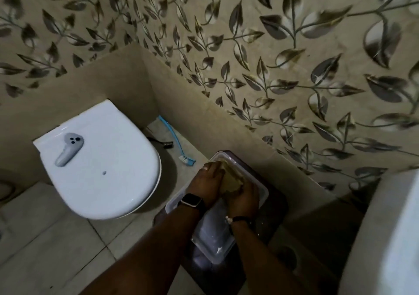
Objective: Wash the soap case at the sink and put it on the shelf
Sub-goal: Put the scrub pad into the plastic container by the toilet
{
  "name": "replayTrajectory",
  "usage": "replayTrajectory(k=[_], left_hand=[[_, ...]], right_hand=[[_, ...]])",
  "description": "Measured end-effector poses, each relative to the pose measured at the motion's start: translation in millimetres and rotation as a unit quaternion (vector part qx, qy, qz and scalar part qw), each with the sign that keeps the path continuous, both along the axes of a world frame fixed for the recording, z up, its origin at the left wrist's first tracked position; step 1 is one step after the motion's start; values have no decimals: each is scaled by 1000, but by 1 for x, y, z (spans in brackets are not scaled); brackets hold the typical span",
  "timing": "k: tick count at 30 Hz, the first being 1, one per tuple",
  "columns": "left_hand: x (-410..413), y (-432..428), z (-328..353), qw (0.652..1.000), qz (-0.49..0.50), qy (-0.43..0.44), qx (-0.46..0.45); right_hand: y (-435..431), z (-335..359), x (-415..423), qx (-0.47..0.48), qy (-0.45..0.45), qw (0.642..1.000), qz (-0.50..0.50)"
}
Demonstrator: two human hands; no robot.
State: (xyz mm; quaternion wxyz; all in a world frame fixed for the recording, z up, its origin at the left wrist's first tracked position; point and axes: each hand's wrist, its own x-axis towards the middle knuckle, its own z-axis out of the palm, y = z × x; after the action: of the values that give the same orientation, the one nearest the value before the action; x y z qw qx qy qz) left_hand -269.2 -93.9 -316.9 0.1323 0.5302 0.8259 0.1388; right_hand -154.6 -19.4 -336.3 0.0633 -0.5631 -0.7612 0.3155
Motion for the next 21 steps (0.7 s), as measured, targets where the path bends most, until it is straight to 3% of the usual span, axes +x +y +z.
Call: replayTrajectory(k=[2, 4, 7, 17, 21], left_hand=[[5, 2, -6, 999, -34, 11, -12], [7, 4, -14, 996, -62, 36, -60], [5, 5, -24, 993, -38, 13, -115], [9, -7, -29, 984, -63, -6, -166], [6, -16, 1, 984, -77, 8, -161]], right_hand=[[-10, 2, 1, 96, -63, 988, 105], [-11, 1, 2, 145, -146, 951, 229], [-6, -3, 0, 104, -217, 919, 314], [-1, -13, -4, -21, -247, 903, 350], [-7, 17, -1, -3, -222, 906, 361]])
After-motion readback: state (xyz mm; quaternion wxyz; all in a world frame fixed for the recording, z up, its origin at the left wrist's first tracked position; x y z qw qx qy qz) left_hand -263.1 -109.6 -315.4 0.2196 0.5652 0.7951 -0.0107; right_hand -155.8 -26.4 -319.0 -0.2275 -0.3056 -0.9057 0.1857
